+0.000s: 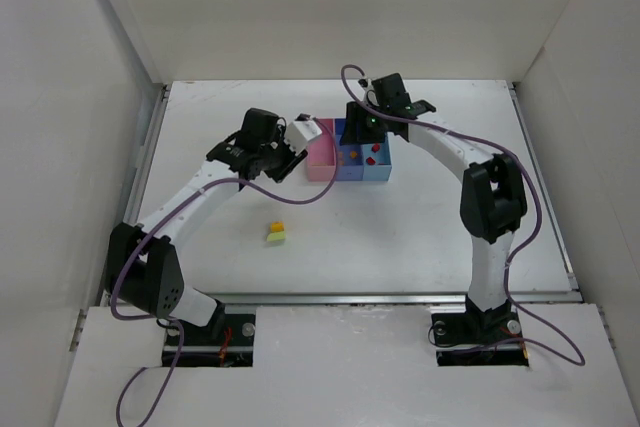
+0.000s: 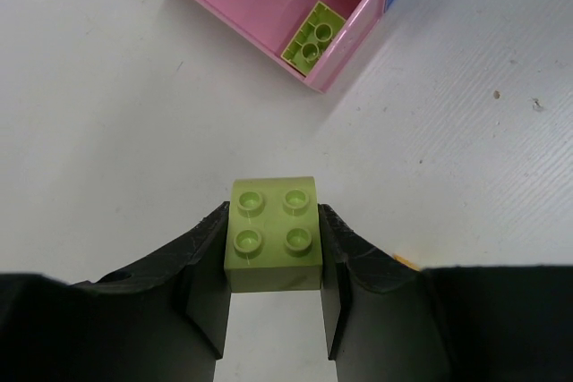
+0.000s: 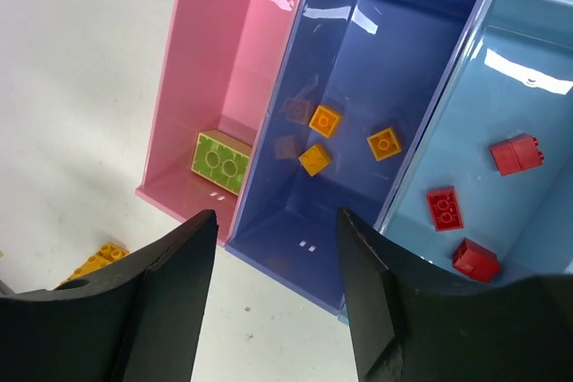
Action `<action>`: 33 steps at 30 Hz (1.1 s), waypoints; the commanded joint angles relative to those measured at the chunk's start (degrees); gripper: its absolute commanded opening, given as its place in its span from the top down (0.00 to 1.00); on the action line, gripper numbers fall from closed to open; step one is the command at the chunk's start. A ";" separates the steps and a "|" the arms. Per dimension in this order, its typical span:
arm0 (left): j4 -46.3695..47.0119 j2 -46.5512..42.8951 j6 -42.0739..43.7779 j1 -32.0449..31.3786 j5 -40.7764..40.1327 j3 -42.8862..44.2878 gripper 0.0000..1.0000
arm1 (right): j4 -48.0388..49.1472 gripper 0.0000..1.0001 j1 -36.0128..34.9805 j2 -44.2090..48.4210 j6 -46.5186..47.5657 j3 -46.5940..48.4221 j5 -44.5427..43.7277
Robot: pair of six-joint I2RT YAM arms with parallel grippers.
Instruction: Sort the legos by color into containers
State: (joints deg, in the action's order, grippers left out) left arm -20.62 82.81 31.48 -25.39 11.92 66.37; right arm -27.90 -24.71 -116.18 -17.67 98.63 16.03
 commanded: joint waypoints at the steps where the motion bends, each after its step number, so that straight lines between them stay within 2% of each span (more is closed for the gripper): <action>1: 0.67 -0.28 -0.64 0.16 1.78 3.06 1.00 | -0.14 0.39 0.45 3.41 1.06 2.01 -0.83; 4: 1.20 1.74 -0.64 0.16 3.80 5.26 1.00 | 2.14 0.39 1.59 7.62 0.53 0.25 -0.83; 9: -1.52 12.01 -0.64 0.16 5.66 16.74 1.00 | 5.14 0.39 5.54 14.74 -1.23 -6.42 -1.35; 16: -2.58 27.21 -1.87 -2.21 1.36 31.08 1.00 | 5.75 0.38 10.55 23.54 -1.23 -14.51 -2.94; 21: -1.26 31.97 -3.62 -2.21 -2.77 33.91 1.00 | 4.61 0.38 11.08 26.36 0.01 -16.54 -4.17; 25: -0.74 33.03 -3.62 -2.21 -2.35 34.44 0.86 | 4.61 0.38 11.09 26.97 0.01 -17.86 -4.17; 26: -0.74 33.03 -3.62 -2.73 -2.34 34.44 0.73 | 4.61 0.38 11.09 26.97 0.01 -18.38 -4.17; 30: -0.74 33.03 -3.62 -2.74 -1.73 34.44 0.51 | 4.61 0.38 11.61 26.97 0.53 -18.39 -3.64; 33: -0.74 33.03 -4.49 -2.74 -0.94 34.44 0.43 | 4.61 0.38 11.61 26.97 0.53 -18.39 -3.64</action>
State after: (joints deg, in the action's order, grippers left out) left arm -22.04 117.71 28.32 -27.81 10.09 98.45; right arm -24.84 -13.47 -91.11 -17.76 80.07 12.45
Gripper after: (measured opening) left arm 0.558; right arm 0.623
